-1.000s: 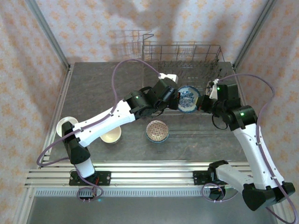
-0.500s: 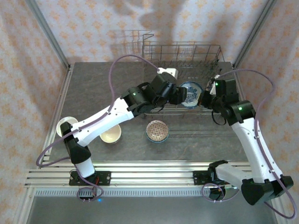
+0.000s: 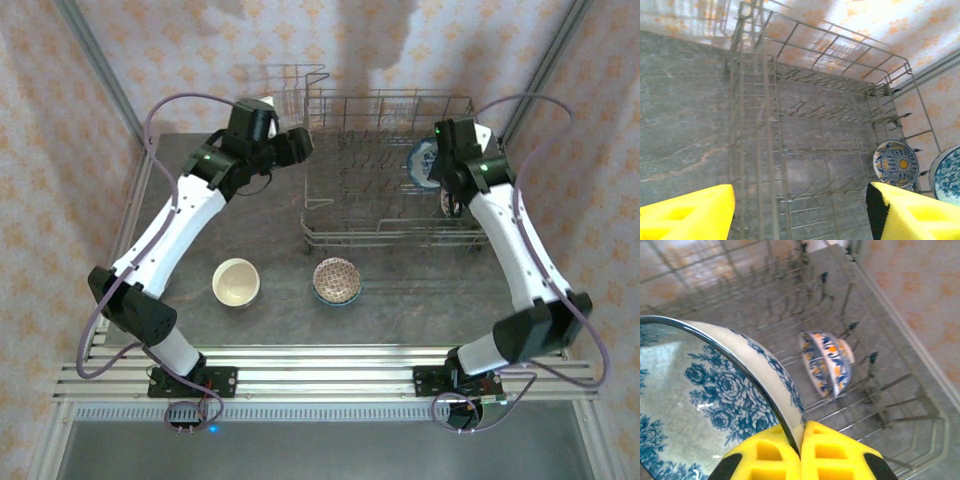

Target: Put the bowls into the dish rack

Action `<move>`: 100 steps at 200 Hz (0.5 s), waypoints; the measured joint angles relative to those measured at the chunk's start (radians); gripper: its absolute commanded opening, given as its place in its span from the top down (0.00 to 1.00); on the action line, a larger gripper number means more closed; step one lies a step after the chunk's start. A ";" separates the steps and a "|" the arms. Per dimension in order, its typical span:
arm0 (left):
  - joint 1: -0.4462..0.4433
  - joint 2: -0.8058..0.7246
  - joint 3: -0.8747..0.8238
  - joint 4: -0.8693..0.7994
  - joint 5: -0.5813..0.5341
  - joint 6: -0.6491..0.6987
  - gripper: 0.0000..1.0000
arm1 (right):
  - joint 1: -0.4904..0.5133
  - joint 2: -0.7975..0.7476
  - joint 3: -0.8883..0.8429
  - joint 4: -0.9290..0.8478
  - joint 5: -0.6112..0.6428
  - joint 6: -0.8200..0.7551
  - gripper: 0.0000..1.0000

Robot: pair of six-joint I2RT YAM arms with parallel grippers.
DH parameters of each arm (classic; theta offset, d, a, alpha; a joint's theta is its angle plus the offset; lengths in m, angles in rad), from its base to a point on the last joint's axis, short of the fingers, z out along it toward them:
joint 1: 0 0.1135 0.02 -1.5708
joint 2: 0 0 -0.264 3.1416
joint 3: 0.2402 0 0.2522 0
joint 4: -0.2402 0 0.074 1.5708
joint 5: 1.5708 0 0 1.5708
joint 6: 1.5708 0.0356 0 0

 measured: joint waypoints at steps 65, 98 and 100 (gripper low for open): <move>0.165 0.085 -0.067 0.074 0.237 0.007 0.29 | 0.014 0.299 0.198 -0.182 0.272 0.069 1.00; 0.222 0.117 -0.101 0.095 0.307 0.007 0.29 | 0.031 0.394 0.291 -0.271 0.355 0.077 1.00; 0.225 0.119 -0.103 0.096 0.310 0.006 0.29 | 0.031 0.402 0.301 -0.276 0.360 0.077 1.00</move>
